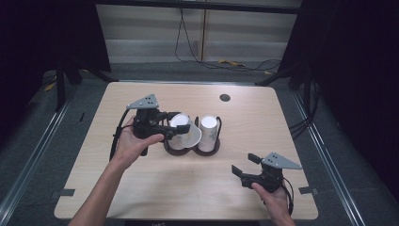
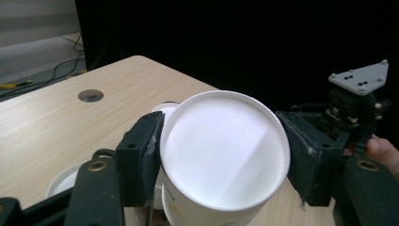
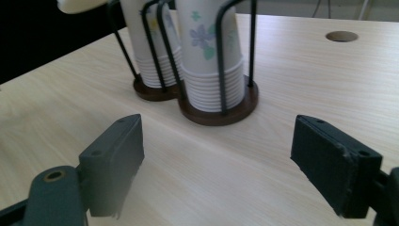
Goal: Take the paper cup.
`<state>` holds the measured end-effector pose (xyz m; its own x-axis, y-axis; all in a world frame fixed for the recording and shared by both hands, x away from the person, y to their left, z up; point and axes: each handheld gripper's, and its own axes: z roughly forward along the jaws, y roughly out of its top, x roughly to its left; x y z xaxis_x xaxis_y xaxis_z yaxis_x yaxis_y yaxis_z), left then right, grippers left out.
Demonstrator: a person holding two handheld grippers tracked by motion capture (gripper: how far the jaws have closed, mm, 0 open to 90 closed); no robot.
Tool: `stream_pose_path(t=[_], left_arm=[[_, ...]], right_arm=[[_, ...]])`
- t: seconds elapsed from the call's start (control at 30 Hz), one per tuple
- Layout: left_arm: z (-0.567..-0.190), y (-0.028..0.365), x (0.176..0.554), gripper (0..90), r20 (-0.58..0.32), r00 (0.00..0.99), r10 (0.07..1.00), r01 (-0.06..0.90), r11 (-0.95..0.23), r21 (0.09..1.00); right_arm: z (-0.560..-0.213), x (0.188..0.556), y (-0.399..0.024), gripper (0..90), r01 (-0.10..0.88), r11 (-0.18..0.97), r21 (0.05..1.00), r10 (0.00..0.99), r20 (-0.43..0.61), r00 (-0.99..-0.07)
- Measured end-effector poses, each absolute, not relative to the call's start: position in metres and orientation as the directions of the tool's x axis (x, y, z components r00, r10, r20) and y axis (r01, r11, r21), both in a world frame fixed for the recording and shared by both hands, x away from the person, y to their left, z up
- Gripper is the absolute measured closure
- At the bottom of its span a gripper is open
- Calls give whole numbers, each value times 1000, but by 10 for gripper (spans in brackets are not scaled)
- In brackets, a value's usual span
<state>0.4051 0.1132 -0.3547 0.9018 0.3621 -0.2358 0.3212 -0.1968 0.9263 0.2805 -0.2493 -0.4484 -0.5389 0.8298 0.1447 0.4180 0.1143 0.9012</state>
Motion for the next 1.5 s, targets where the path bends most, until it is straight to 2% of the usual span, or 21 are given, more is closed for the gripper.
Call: stream_pose_path(t=[0.17,0.23,0.5,0.67,0.8,1.0,1.5], left_arm=[[-360,111,401,355,-232,905,356,320,-211,924],[-363,109,397,355,-219,898,381,318,-219,923],[-371,101,392,355,-215,914,343,310,-253,916],[-373,96,388,355,-223,932,286,300,-260,918],[-370,90,381,355,-197,949,246,267,-296,917],[-366,82,376,355,-208,958,198,259,-281,924],[-366,75,371,355,-264,952,158,298,-263,918]], right_arm=[[-446,279,-242,173,393,126,911,808,135,-573],[-442,277,-237,177,361,129,923,781,130,-611],[-434,278,-219,169,318,154,936,720,114,-685],[-433,282,-210,147,312,171,934,671,122,-731],[-431,284,-205,147,301,167,939,652,124,-748],[-427,287,-203,144,276,146,950,633,124,-764],[-424,289,-192,138,239,84,967,584,146,-799]])
